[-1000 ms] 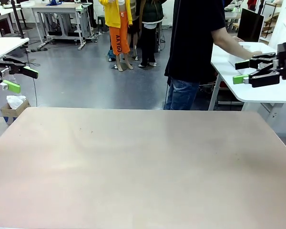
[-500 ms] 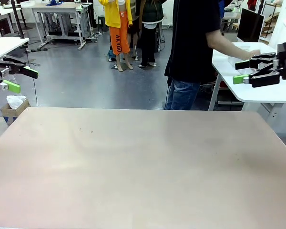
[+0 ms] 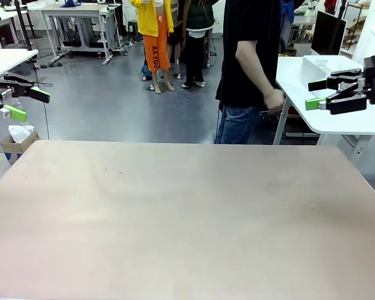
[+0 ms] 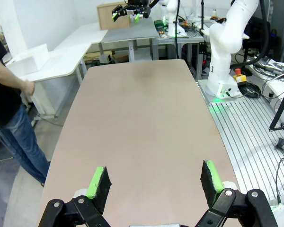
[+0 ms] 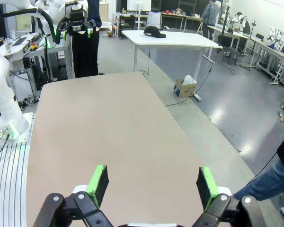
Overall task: Stack the cups and store them in the basket.
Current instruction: Place the stack of Reusable plastic cups into the Pantry Basket.
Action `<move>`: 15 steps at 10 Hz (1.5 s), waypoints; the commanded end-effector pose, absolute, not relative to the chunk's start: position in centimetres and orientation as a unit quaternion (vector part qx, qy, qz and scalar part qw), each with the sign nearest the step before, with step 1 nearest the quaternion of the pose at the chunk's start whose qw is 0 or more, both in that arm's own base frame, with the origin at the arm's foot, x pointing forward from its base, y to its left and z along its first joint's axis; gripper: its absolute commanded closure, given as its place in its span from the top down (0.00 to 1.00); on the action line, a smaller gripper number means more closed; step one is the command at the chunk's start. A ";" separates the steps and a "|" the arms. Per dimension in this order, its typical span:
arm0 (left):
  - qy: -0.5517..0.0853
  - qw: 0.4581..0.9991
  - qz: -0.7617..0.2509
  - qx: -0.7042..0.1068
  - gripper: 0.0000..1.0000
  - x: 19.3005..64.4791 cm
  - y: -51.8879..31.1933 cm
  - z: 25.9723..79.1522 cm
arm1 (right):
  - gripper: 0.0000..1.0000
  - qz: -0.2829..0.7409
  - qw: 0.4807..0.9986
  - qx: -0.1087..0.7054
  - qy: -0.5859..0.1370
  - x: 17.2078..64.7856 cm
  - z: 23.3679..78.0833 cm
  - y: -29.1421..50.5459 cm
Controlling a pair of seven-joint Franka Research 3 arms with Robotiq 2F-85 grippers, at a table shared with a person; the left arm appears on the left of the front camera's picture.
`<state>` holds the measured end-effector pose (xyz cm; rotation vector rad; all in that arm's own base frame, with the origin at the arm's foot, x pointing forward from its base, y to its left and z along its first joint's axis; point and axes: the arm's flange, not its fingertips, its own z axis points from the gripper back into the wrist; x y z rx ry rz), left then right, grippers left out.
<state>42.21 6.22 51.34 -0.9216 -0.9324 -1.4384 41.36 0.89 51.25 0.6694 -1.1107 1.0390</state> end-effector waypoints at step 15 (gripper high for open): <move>-0.393 0.563 -0.610 -0.396 1.00 42.0 6.1 51.6 | 1.00 0.453 0.671 0.303 -0.502 41.5 51.4 1.1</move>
